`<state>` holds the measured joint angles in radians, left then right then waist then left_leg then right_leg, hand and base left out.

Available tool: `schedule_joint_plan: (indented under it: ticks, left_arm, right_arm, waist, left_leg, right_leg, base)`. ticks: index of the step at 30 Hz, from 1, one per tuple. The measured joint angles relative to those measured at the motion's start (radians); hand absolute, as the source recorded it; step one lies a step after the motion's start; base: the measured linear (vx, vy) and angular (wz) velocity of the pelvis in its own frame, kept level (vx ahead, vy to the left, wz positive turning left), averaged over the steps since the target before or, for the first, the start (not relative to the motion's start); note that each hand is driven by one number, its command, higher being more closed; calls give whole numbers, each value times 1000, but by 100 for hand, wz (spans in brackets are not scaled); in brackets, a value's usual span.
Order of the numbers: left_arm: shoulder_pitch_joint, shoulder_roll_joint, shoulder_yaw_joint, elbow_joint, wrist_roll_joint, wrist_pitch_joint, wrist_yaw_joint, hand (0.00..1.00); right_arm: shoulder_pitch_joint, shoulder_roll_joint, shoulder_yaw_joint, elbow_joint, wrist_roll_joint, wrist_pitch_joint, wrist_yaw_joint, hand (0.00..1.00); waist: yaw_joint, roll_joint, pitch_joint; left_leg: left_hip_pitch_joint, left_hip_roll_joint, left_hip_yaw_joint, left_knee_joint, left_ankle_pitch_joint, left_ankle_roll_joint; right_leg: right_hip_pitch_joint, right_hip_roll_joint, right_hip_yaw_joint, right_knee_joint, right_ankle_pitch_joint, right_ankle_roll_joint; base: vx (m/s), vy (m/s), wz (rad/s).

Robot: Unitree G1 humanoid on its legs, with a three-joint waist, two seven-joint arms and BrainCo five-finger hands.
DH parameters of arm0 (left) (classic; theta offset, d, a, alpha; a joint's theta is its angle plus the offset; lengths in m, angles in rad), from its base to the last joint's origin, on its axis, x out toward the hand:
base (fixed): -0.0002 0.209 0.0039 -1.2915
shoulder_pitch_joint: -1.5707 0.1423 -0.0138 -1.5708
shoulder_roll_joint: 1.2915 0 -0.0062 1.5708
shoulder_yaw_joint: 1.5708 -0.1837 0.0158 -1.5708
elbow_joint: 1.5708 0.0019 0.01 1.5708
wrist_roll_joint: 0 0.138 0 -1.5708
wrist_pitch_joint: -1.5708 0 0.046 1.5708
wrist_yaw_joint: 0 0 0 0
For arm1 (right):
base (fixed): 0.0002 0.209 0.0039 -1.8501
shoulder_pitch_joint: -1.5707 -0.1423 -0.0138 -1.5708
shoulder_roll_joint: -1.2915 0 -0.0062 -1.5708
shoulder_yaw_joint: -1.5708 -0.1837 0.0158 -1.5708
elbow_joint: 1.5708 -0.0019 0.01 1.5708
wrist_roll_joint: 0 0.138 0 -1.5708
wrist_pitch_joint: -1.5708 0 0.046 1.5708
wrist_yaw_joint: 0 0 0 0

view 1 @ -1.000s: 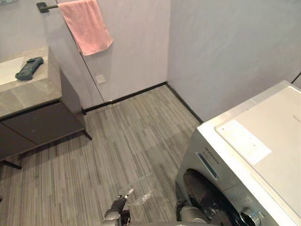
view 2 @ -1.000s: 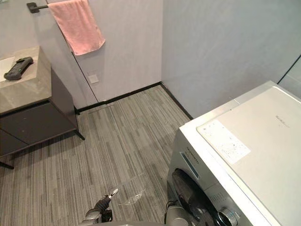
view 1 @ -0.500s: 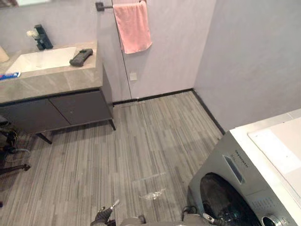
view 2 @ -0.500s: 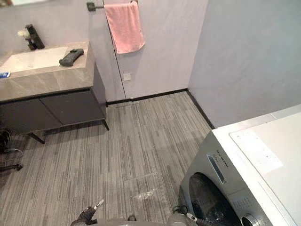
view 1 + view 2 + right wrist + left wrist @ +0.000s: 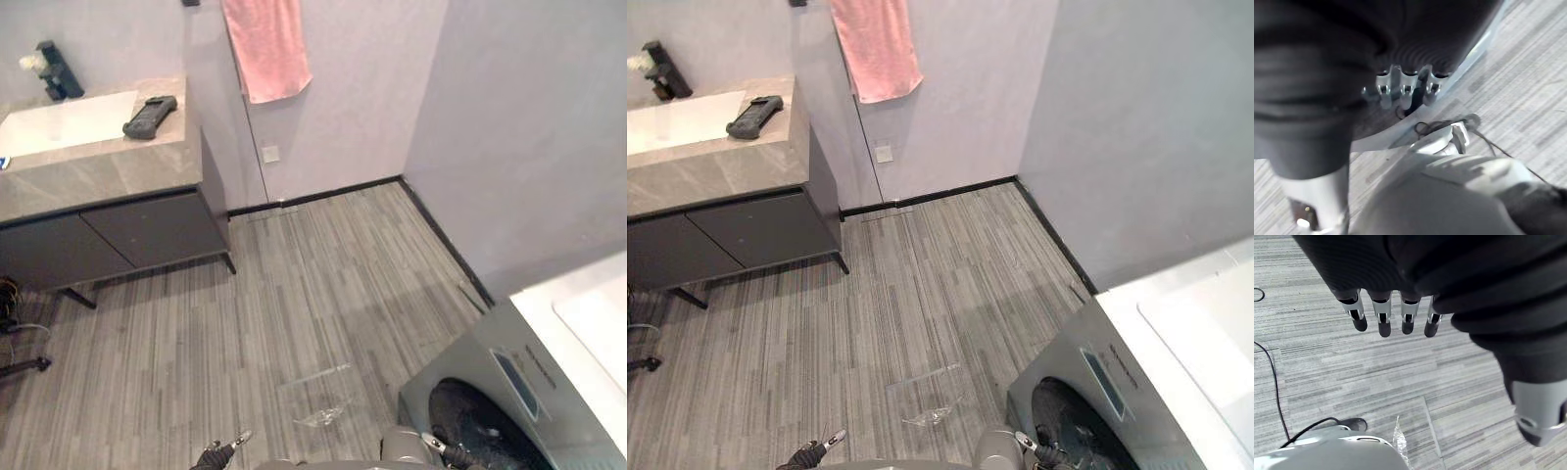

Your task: Pick up the laundry basket with both hands and put the clothes into the washing machine.

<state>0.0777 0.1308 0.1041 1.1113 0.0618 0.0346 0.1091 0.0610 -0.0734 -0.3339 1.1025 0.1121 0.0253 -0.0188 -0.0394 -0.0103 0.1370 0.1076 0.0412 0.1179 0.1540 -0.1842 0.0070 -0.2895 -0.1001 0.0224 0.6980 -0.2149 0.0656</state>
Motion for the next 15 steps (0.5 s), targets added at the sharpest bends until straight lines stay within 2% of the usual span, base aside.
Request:
schedule_joint_plan:
  ticks: [1, 2, 3, 4, 6, 7, 11, 15]
  left_arm:
    - [6, 7, 15, 1, 8, 0, -2, 0]
    - [4, 12, 30, 1, 18, 1, -2, 0]
    - [-1, 9, 42, 3, 21, 1, 0, 0]
    - [-7, -16, 65, 9, 22, 0, -1, 0]
    - [-13, -40, 66, 18, 31, 0, -1, 0]
    - [-17, -46, 67, 20, 33, 1, -2, 0]
    - [-17, -42, 66, 18, 29, 0, -1, 0]
    - [-6, -17, 64, 20, 28, 1, 0, 0]
  right_arm:
    - [5, 11, 1, -9, 0, 1, 1, 0]
    - [17, 17, 10, -7, 2, 11, 29, 0]
    - [13, 9, 5, -5, 9, 20, 48, 0]
    - [17, -3, -4, -6, 13, 26, 77, 0]
    - [21, -26, -37, 3, 13, 29, 89, 0]
    - [25, -25, -70, 20, 13, 30, 83, 0]
    - [15, -25, -97, 59, 7, 41, 51, 0]
    - [12, -9, -65, 62, -4, 33, 14, 0]
  waist:
    - [-1, -15, 3]
    - [-1, -39, -1]
    - [-1, -36, 1]
    - [-4, 5, 5]
    - [-7, 41, 7]
    - [-8, 52, 0]
    - [1, 44, -5]
    - [3, 11, -13]
  left_leg:
    - [11, 9, -7, 3, -6, -12]
    - [13, -10, -14, 3, -20, -34]
    - [13, -6, -20, -1, -24, -40]
    - [9, 10, -29, -10, -20, -47]
    - [11, 22, -47, -26, -12, -58]
    - [16, 26, -68, -35, -1, -75]
    - [26, 24, -92, -43, 22, -80]
    - [1, 9, -93, -50, 53, -71]
  right_leg:
    - [7, 36, -12, -96, 23, 3]
    - [13, 34, -26, -199, 87, -14]
    - [21, 32, -26, -200, 77, -23]
    - [40, 49, -29, -238, 82, -28]
    - [64, 54, -54, -290, 92, -45]
    - [89, 53, -73, -318, 96, -50]
    - [141, 49, -103, -373, 113, -56]
    - [150, 50, -106, -443, 162, -57]
  base:
    - [240, -210, 29]
    - [240, -212, 22]
    - [184, -173, 13]
    - [92, -58, 4]
    - [105, -20, 20]
    - [107, -21, 37]
    - [46, -17, 30]
    - [-22, 7, 6]
